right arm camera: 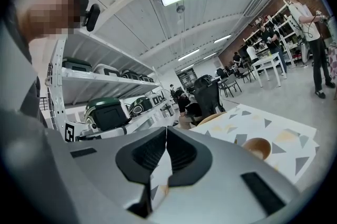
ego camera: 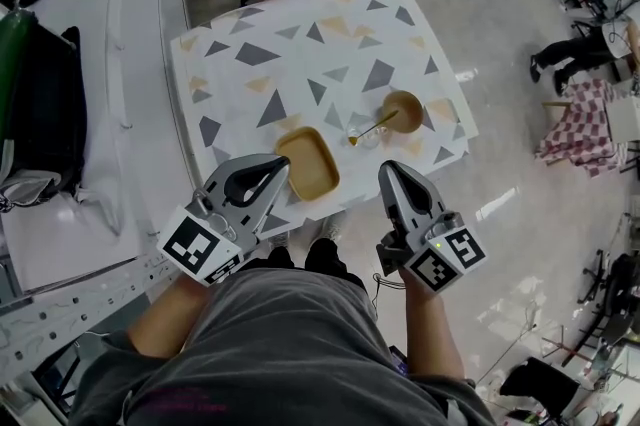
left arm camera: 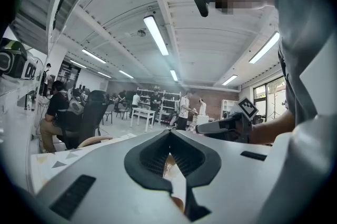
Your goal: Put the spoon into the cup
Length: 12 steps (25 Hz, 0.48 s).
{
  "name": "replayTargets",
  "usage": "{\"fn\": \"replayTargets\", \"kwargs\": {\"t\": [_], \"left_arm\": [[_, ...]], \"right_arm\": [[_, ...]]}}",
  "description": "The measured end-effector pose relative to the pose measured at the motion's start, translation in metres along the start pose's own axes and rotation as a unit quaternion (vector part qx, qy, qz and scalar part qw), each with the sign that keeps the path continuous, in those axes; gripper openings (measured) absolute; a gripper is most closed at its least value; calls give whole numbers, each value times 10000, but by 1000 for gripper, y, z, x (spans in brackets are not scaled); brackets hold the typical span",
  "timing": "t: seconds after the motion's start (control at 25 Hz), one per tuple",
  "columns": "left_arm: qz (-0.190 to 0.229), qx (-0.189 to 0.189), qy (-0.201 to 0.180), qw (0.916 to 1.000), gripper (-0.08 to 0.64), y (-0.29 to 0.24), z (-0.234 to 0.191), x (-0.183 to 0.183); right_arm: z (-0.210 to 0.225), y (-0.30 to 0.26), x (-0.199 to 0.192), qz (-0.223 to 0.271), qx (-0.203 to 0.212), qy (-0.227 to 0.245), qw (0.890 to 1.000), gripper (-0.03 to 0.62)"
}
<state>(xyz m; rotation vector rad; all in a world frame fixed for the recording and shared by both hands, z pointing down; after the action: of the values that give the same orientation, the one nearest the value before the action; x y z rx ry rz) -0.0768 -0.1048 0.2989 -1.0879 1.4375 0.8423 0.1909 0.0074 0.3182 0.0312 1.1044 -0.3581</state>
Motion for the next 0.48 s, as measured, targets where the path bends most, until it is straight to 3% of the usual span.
{"fn": "replayTargets", "kwargs": {"t": [0.48], "left_arm": [[-62, 24, 20, 10000, 15, -10, 0, -3]], "right_arm": [[9, -2, -1, -150, 71, 8, 9999, 20]]}}
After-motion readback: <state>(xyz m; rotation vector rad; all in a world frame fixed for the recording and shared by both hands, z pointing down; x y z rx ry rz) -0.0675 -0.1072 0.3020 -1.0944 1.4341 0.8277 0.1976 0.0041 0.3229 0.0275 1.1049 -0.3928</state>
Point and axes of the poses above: the fingertips, and each gripper's own axes: y backward along the fingers, z to its right, x out of its top, the point moved 10 cm from there along y, backward along the fingers
